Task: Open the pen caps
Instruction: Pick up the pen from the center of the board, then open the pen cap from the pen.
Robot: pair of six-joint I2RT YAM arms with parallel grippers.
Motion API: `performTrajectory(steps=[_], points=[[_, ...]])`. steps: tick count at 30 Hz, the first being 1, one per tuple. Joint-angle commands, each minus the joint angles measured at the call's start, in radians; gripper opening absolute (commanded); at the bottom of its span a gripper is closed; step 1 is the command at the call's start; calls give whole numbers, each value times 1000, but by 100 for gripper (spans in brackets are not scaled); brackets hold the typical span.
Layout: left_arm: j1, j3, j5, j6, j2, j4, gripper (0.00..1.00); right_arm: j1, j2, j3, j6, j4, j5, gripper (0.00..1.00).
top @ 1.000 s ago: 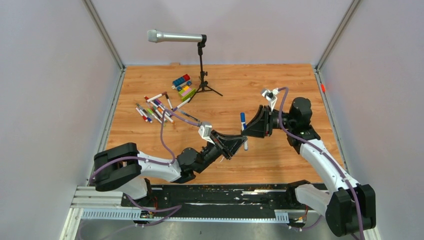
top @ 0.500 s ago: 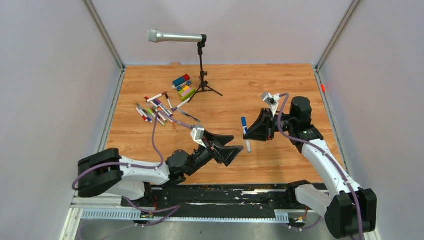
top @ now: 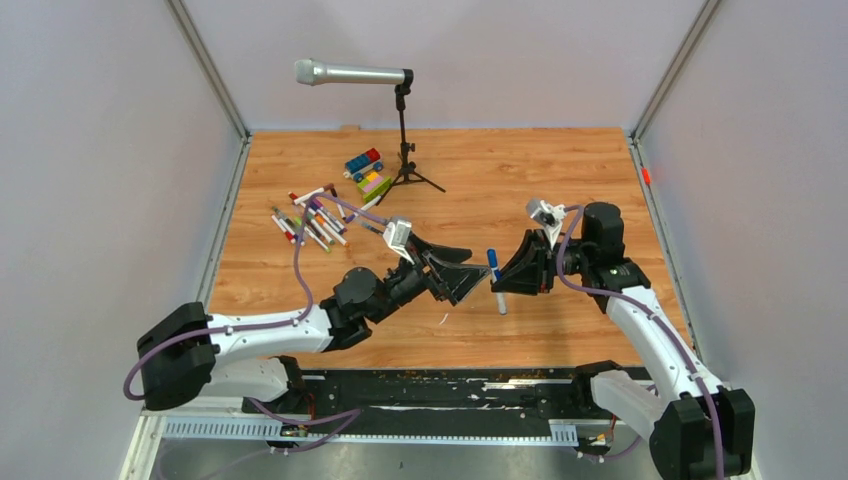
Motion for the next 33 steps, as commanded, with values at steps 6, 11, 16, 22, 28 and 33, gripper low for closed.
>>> performTrajectory(steps=[6,11,16,22,28,33], points=[[2,105,35,30,112,40,77,-6,-19,-8,-49,-2,-36,0],[3,129,31,44,148,54,64,-7,-13,-17,-12,29,-33,0],[5,136,31,52,160,63,55,-7,-5,-15,-5,32,-24,0],[12,145,78,49,180,80,34,-6,-1,-20,14,45,-21,0],[78,216,88,89,200,160,0,-5,29,-45,39,65,25,0],[201,347,-68,146,189,140,0,14,46,-69,51,88,44,0]])
